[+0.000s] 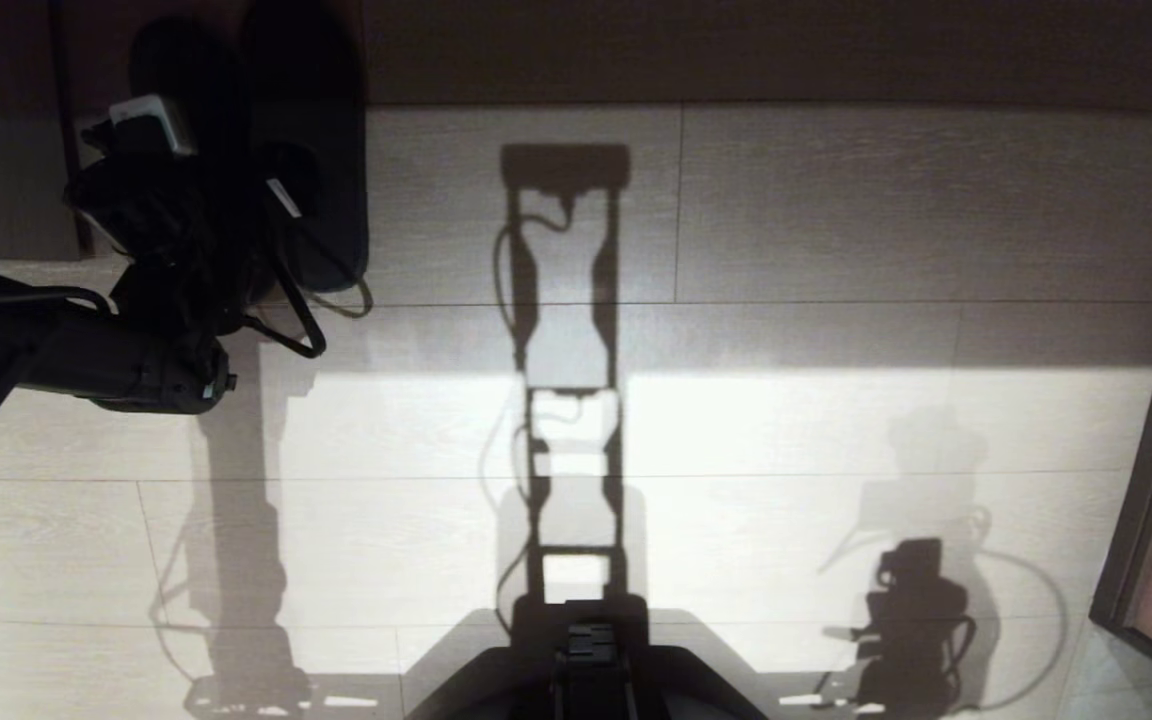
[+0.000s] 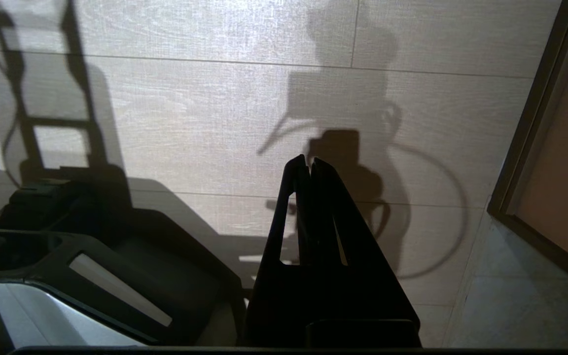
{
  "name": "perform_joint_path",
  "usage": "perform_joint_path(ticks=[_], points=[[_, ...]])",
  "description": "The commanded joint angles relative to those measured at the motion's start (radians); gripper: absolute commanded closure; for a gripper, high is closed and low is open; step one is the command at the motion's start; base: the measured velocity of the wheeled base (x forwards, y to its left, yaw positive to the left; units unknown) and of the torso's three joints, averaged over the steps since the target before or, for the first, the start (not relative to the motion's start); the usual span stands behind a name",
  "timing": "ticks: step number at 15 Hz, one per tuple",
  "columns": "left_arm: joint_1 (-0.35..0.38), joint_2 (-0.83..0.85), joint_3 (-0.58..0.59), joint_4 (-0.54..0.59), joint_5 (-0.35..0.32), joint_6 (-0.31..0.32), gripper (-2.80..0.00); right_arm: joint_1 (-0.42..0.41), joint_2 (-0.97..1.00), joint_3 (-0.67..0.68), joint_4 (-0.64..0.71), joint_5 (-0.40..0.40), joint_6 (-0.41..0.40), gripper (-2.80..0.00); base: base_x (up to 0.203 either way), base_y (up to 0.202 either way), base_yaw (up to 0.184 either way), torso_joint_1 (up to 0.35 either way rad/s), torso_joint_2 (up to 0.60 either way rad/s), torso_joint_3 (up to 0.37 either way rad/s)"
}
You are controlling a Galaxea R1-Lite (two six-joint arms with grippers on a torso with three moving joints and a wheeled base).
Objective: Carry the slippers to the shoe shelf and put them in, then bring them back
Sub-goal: Pick up the slippers on the floor
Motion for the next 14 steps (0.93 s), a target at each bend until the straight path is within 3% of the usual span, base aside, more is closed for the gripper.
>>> perform_joint_path(ticks=[1, 7, 8, 14], points=[[0.0, 0.002, -0.02, -0.012, 0.002, -0.005, -2.8, 0.0, -0.002, 0.0, 0.0, 0.0, 0.0, 0.0, 0.0, 0.0, 0.0, 0.0, 0.0, 0.0], [0.006, -0.008, -0.028, -0.021, 0.004, 0.002, -2.8, 0.0, -0.002, 0.0, 0.0, 0.0, 0.002, 0.0, 0.0, 0.0, 0.0, 0.0, 0.0, 0.0], [0.006, -0.008, -0.028, -0.026, 0.004, 0.0, 0.0, 0.0, -0.002, 0.0, 0.0, 0.0, 0.0, 0.0, 0.0, 0.0, 0.0, 0.0, 0.0, 0.0], [0.009, -0.014, -0.019, -0.028, 0.004, 0.0, 0.0, 0.001, -0.002, 0.0, 0.0, 0.0, 0.001, 0.0, 0.0, 0.0, 0.0, 0.0, 0.0, 0.0]])
